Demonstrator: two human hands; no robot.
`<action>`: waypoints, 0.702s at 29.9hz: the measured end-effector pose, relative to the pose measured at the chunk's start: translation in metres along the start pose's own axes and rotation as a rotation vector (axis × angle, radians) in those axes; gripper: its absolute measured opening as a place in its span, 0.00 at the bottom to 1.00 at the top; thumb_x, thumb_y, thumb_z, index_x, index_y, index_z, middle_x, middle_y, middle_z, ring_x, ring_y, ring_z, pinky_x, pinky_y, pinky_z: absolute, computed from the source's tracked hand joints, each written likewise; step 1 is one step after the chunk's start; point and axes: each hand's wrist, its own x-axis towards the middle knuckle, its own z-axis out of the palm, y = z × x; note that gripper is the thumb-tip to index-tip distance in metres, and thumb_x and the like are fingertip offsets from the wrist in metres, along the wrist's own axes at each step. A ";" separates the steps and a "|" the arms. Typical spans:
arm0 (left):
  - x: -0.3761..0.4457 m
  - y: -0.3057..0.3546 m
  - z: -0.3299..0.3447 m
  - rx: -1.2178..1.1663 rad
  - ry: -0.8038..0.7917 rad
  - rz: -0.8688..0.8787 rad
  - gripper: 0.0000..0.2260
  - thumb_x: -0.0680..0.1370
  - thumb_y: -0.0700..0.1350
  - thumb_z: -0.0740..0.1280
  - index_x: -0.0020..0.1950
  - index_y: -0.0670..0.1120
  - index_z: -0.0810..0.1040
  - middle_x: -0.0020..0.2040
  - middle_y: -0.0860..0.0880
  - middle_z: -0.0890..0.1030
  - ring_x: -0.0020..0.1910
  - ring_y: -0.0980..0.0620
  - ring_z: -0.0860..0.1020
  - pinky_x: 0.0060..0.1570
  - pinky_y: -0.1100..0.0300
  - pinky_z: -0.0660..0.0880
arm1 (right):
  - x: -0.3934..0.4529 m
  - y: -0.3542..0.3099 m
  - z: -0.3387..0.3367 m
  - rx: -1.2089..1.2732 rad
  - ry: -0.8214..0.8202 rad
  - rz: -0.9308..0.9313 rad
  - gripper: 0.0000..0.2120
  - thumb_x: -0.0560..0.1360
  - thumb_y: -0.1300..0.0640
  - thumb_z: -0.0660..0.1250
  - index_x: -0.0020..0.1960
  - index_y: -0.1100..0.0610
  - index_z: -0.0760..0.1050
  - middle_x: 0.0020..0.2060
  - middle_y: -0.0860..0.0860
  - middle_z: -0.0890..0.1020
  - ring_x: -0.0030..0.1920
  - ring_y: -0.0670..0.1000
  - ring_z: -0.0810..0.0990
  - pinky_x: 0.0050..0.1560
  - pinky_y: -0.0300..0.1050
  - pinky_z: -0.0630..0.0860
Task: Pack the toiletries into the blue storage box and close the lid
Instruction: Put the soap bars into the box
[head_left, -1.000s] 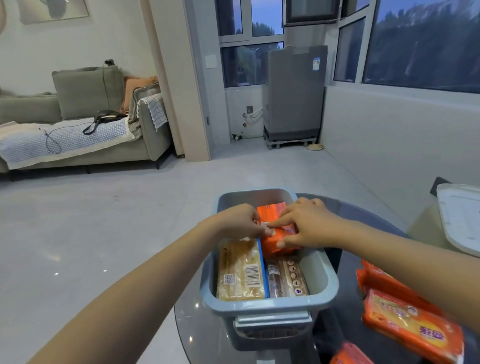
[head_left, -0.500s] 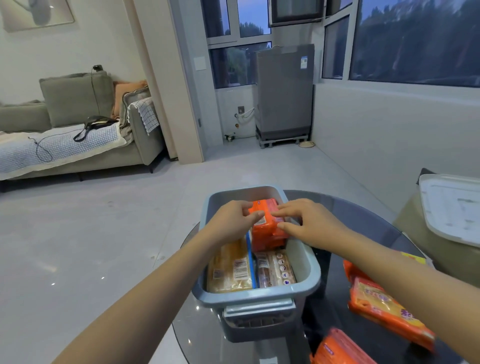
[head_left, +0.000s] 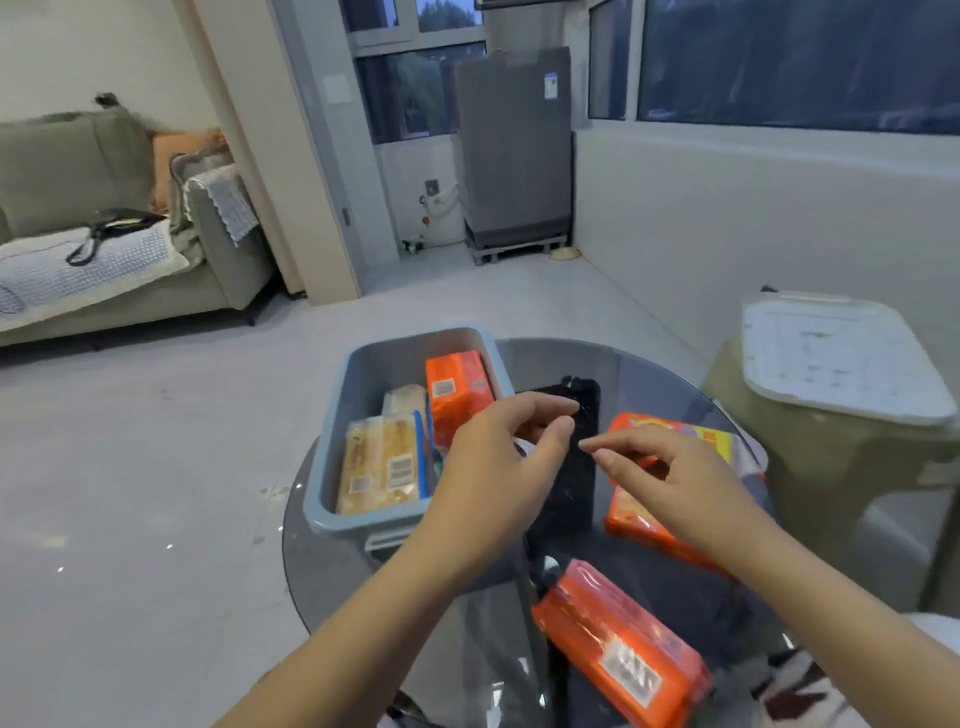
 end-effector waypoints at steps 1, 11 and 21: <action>-0.007 0.002 0.007 -0.015 -0.034 -0.001 0.08 0.77 0.45 0.65 0.53 0.52 0.82 0.43 0.60 0.82 0.44 0.64 0.80 0.44 0.73 0.74 | -0.009 0.004 -0.001 0.016 -0.021 0.031 0.08 0.74 0.53 0.66 0.48 0.40 0.79 0.42 0.34 0.81 0.47 0.32 0.77 0.44 0.25 0.71; -0.063 -0.054 0.065 0.398 -0.275 -0.211 0.17 0.76 0.53 0.64 0.64 0.52 0.76 0.61 0.53 0.77 0.59 0.56 0.73 0.58 0.63 0.70 | -0.076 0.051 0.006 -0.061 -0.291 0.414 0.12 0.73 0.48 0.67 0.56 0.48 0.78 0.46 0.39 0.80 0.48 0.39 0.79 0.44 0.30 0.74; -0.063 -0.077 0.075 0.216 -0.333 -0.531 0.23 0.70 0.56 0.71 0.63 0.49 0.75 0.57 0.50 0.81 0.53 0.53 0.80 0.56 0.57 0.77 | -0.097 0.046 0.019 0.078 -0.296 0.615 0.15 0.71 0.50 0.70 0.57 0.51 0.77 0.47 0.46 0.83 0.44 0.44 0.83 0.37 0.35 0.79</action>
